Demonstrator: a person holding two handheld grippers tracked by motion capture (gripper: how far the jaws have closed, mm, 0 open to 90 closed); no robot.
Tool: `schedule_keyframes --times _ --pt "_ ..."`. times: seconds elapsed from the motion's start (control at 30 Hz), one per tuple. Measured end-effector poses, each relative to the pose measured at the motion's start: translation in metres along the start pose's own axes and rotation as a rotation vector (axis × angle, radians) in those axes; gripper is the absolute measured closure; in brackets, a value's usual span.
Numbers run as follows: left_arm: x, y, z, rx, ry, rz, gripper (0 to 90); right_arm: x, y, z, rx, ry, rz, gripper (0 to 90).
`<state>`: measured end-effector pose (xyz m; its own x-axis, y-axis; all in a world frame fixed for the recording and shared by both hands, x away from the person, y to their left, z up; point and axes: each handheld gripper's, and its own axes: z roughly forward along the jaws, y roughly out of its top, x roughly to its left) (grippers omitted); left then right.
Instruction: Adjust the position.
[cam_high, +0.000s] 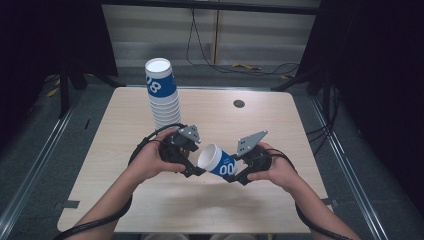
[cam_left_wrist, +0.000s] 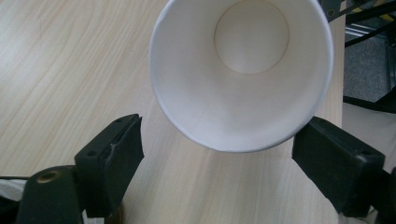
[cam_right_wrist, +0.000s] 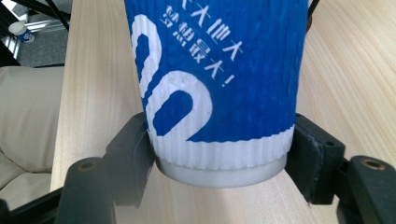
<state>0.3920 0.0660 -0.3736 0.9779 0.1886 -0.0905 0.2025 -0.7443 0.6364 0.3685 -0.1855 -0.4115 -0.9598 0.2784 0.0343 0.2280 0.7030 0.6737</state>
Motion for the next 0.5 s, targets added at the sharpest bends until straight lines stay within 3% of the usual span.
schedule_keyframes --times 0.37,0.5 --pt "-0.0021 0.0055 0.0029 -0.054 -0.018 0.023 16.2 0.0007 0.0012 0.0003 -0.009 0.008 -0.01 30.9" --pt "-0.0025 0.007 0.0039 -0.048 -0.017 0.027 16.0 0.0013 0.0025 0.0005 -0.009 0.013 -0.015 30.9"
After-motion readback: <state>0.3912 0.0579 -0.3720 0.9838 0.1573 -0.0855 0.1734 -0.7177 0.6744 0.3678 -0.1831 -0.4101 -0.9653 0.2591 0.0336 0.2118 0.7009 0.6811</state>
